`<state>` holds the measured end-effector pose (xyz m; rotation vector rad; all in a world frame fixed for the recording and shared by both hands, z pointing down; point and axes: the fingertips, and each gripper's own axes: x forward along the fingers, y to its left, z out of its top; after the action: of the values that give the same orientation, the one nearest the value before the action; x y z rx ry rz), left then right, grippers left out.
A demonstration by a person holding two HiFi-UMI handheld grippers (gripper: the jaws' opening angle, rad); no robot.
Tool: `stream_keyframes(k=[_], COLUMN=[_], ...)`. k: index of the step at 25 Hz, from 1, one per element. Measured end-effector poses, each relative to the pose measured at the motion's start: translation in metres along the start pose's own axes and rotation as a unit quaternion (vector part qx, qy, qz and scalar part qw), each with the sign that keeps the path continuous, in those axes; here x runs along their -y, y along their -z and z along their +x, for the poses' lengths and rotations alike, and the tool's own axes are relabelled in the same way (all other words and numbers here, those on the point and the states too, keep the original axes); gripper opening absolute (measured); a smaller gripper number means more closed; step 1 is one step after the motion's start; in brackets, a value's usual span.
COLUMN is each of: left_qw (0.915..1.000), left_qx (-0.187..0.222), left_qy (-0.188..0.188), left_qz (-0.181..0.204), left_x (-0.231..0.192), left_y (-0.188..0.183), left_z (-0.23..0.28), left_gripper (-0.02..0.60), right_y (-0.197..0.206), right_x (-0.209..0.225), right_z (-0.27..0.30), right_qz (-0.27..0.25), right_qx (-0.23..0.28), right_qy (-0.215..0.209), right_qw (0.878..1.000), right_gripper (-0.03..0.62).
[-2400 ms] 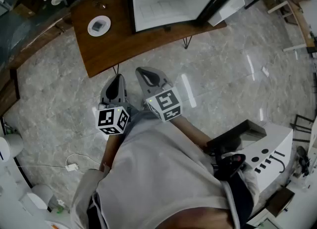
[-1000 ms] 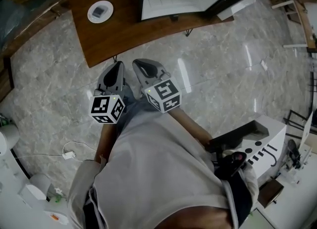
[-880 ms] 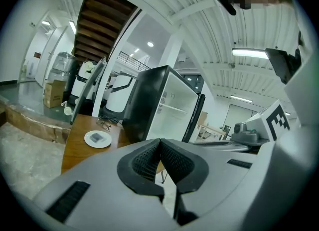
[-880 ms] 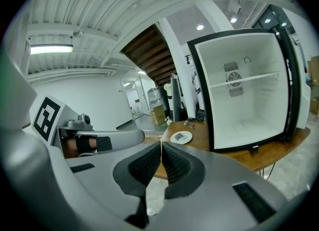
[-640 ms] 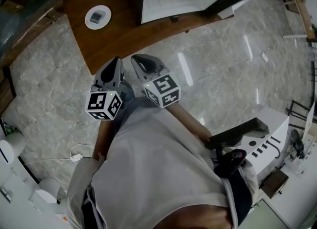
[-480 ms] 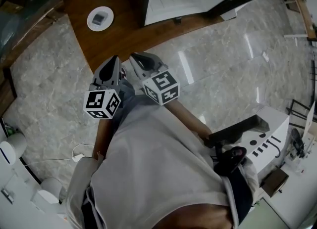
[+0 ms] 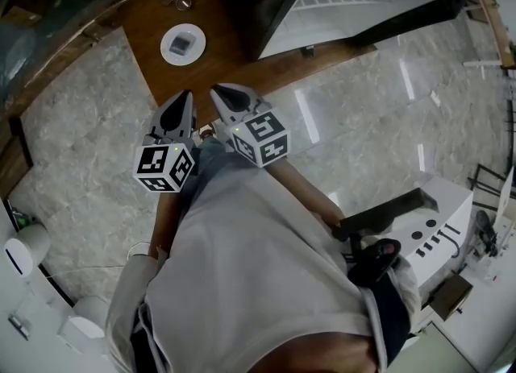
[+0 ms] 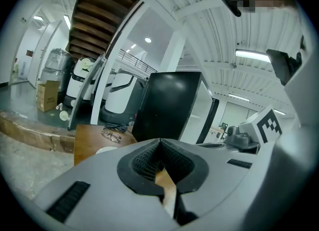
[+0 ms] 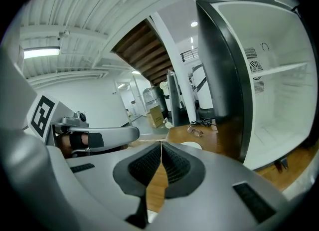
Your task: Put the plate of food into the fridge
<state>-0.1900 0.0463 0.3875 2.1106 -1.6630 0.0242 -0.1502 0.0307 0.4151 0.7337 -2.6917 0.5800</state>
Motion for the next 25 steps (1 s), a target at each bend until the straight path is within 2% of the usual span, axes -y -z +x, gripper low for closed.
stream_keyframes(k=[9, 13, 20, 25], left_qw=[0.9988, 0.997, 0.9942, 0.9942], left_qx=[-0.01, -0.022, -0.047, -0.054], left_qy=[0.046, 0.07, 0.096, 0.091], left_qz=[0.013, 0.024, 0.018, 0.016], left_x=[-0.063, -0.088, -0.098, -0.101], left_y=[-0.023, -0.022, -0.004, 0.002], left_z=[0.003, -0.001, -0.001, 0.002], left_gripper=[0.018, 0.018, 0.018, 0.018], right_y=[-0.02, -0.014, 0.009, 0.018], right_x=[-0.017, -0.03, -0.028, -0.023], right_z=[0.062, 0.086, 0.089, 0.09], right_qz=[0.015, 0.022, 0.048, 0.06], right_qx=[0.016, 0.013, 0.0, -0.009], right_qy=[0.04, 0.061, 0.089, 0.102], right_qw=[0.999, 0.998, 0.995, 0.993], right_gripper=[0.02, 0.02, 0.02, 0.02])
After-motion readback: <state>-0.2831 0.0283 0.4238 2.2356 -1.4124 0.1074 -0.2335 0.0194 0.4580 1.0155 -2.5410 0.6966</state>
